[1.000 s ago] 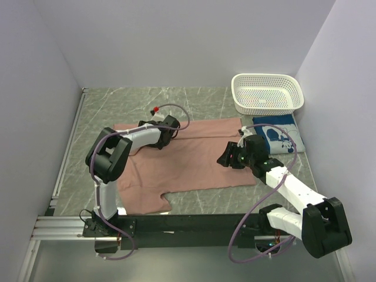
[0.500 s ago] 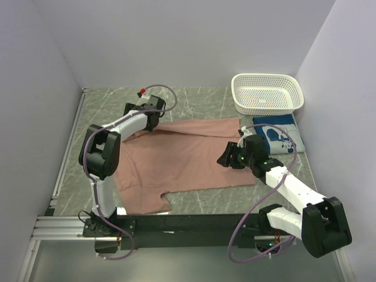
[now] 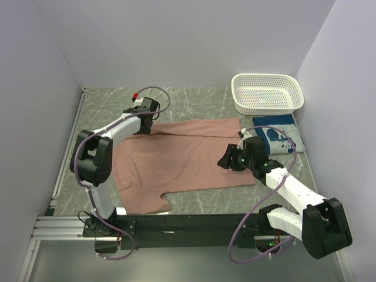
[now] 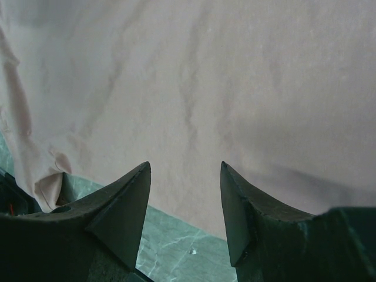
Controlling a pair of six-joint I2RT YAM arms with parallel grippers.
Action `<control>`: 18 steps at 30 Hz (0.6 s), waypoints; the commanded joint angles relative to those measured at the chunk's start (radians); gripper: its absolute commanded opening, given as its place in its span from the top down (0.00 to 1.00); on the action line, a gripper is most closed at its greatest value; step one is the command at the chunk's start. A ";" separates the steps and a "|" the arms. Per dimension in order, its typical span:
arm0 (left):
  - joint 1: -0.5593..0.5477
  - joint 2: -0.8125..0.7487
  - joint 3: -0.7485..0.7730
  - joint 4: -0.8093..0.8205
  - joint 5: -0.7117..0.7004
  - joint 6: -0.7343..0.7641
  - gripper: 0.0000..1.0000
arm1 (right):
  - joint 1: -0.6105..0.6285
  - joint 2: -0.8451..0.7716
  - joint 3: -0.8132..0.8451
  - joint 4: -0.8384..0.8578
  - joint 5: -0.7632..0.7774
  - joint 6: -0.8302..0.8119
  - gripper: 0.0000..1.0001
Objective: Fold and stack the t-shirts
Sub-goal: Fold the tshirt
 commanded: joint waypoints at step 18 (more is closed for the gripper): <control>0.159 -0.049 -0.055 0.126 0.396 -0.260 0.60 | 0.004 -0.053 -0.011 -0.003 -0.009 -0.016 0.43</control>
